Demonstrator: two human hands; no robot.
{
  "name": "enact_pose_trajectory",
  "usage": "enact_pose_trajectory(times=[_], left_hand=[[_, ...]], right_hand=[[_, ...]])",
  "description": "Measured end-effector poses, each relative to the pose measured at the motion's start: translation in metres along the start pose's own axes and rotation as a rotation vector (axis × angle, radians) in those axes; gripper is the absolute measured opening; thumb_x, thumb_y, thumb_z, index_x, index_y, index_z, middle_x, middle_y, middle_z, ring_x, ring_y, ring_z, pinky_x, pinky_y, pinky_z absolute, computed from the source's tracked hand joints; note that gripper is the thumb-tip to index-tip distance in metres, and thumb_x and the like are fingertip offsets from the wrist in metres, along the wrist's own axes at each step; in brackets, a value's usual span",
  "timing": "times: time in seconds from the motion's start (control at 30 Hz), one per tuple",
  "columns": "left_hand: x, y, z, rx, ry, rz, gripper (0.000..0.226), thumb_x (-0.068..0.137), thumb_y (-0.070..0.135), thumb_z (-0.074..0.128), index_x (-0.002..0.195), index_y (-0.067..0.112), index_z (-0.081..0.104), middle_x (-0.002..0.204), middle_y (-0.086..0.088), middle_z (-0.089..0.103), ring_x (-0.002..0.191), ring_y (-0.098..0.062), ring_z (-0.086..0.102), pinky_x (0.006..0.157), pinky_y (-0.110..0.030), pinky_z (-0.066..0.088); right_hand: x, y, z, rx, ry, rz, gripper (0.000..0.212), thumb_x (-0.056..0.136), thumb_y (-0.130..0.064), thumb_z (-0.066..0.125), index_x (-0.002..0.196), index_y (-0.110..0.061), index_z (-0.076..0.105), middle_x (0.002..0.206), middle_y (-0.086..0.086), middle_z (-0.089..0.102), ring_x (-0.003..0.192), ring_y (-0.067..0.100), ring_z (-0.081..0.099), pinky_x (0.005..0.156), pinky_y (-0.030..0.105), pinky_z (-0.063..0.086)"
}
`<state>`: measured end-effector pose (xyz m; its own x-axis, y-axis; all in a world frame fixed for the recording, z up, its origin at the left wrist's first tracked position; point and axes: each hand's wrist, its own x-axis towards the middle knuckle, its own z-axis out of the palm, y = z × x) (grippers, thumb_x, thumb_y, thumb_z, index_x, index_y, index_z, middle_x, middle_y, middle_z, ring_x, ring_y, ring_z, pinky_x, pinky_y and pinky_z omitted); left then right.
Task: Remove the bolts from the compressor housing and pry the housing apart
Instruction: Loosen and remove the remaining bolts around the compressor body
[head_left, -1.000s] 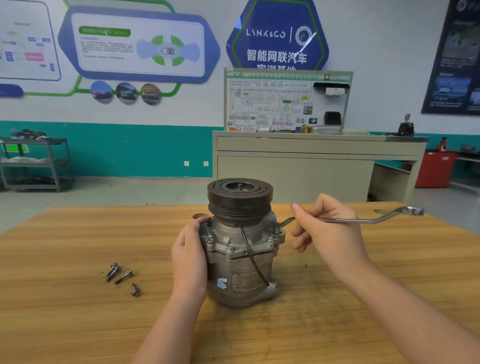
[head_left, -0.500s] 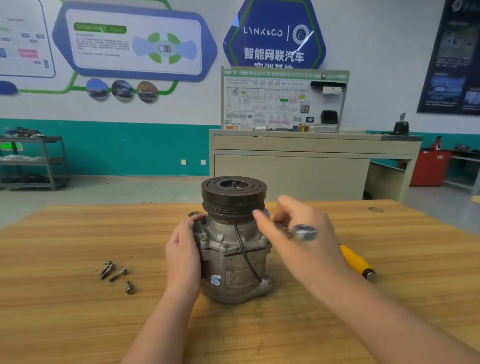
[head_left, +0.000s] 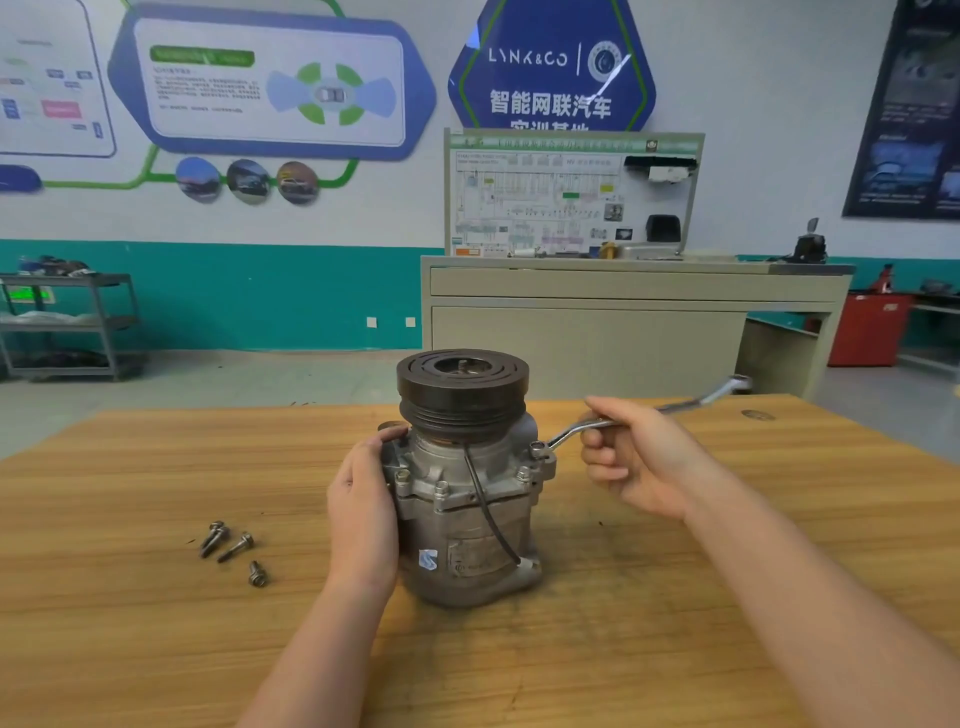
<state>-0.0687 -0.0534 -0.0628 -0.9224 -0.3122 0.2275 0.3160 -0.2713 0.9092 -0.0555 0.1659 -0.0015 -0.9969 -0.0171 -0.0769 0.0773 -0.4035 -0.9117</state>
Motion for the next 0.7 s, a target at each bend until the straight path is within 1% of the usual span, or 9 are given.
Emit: enact_pose_trajectory(times=[0.1, 0.2, 0.27, 0.37, 0.43, 0.47, 0.53, 0.6, 0.7], left_hand=[[0.0, 0.0, 0.0, 0.023, 0.011, 0.008, 0.048, 0.101, 0.025, 0.035, 0.084, 0.044, 0.076, 0.091, 0.013, 0.075, 0.093, -0.007, 0.067, 0.088, -0.038, 0.051], [0.0, 0.0, 0.0, 0.026, 0.007, 0.016, 0.05, 0.101, 0.024, 0.034, 0.082, 0.046, 0.076, 0.089, 0.013, 0.075, 0.09, -0.005, 0.068, 0.082, -0.037, 0.051], [0.0, 0.001, 0.001, 0.035, 0.005, 0.03, 0.052, 0.101, 0.024, 0.034, 0.081, 0.047, 0.075, 0.086, 0.015, 0.075, 0.082, 0.001, 0.068, 0.076, -0.034, 0.049], [-0.001, 0.0, 0.001, 0.044, 0.016, 0.033, 0.051, 0.101, 0.025, 0.034, 0.08, 0.045, 0.076, 0.085, 0.016, 0.074, 0.082, 0.002, 0.067, 0.074, -0.032, 0.048], [0.0, 0.0, 0.001, 0.039, 0.021, 0.025, 0.049, 0.101, 0.024, 0.035, 0.081, 0.041, 0.077, 0.086, 0.016, 0.075, 0.087, -0.002, 0.067, 0.077, -0.032, 0.049], [0.0, -0.001, 0.001, 0.036, 0.025, 0.025, 0.047, 0.101, 0.023, 0.035, 0.083, 0.036, 0.077, 0.086, 0.016, 0.075, 0.087, -0.001, 0.067, 0.077, -0.03, 0.05], [0.0, 0.0, 0.0, 0.05, 0.027, 0.05, 0.043, 0.101, 0.02, 0.035, 0.088, 0.03, 0.074, 0.082, 0.019, 0.074, 0.079, 0.007, 0.066, 0.069, -0.019, 0.051], [0.0, 0.0, 0.0, 0.064, 0.018, 0.063, 0.04, 0.102, 0.019, 0.033, 0.092, 0.029, 0.071, 0.08, 0.021, 0.073, 0.074, 0.011, 0.064, 0.059, -0.01, 0.049], [0.0, -0.001, 0.0, 0.05, 0.009, 0.045, 0.039, 0.102, 0.02, 0.034, 0.094, 0.028, 0.071, 0.082, 0.02, 0.074, 0.076, 0.01, 0.065, 0.068, -0.021, 0.047]], right_hand=[[0.022, -0.007, 0.005, -0.009, -0.059, 0.023, 0.037, 0.099, -0.031, 0.048, 0.068, -0.01, 0.044, 0.043, 0.002, 0.038, 0.03, 0.008, 0.028, 0.029, 0.015, 0.017], [0.021, -0.014, 0.011, -0.002, -0.011, -0.227, 0.037, 0.083, -0.037, 0.065, 0.067, -0.013, 0.043, 0.04, 0.002, 0.041, 0.028, 0.007, 0.028, 0.032, 0.013, 0.017], [0.01, -0.015, 0.012, -0.033, 0.05, -0.46, 0.039, 0.079, -0.031, 0.071, 0.061, -0.016, 0.04, 0.04, 0.004, 0.045, 0.028, 0.009, 0.032, 0.033, 0.013, 0.02], [-0.008, -0.002, 0.015, -0.336, 0.206, -0.717, 0.046, 0.089, -0.013, 0.066, 0.052, -0.013, 0.038, 0.042, 0.006, 0.051, 0.032, 0.011, 0.04, 0.034, 0.016, 0.03], [-0.015, 0.012, 0.018, -0.488, 0.269, -0.803, 0.044, 0.09, -0.007, 0.063, 0.054, -0.008, 0.036, 0.043, 0.004, 0.052, 0.035, 0.01, 0.041, 0.037, 0.017, 0.034], [-0.017, 0.018, 0.019, -0.52, 0.283, -0.828, 0.044, 0.09, -0.007, 0.062, 0.053, -0.01, 0.036, 0.043, 0.003, 0.052, 0.036, 0.009, 0.041, 0.038, 0.017, 0.034], [-0.02, 0.028, 0.02, -0.553, 0.301, -0.881, 0.042, 0.09, -0.01, 0.061, 0.054, -0.013, 0.039, 0.044, 0.0, 0.051, 0.04, 0.007, 0.043, 0.041, 0.017, 0.035], [-0.023, 0.037, 0.02, -0.625, 0.324, -0.971, 0.039, 0.09, -0.016, 0.061, 0.058, -0.01, 0.039, 0.047, 0.005, 0.048, 0.046, 0.009, 0.042, 0.045, 0.02, 0.032], [-0.027, 0.046, 0.023, -0.74, 0.293, -1.125, 0.041, 0.089, -0.013, 0.06, 0.056, -0.009, 0.037, 0.053, 0.009, 0.04, 0.05, 0.007, 0.034, 0.048, 0.02, 0.028]])
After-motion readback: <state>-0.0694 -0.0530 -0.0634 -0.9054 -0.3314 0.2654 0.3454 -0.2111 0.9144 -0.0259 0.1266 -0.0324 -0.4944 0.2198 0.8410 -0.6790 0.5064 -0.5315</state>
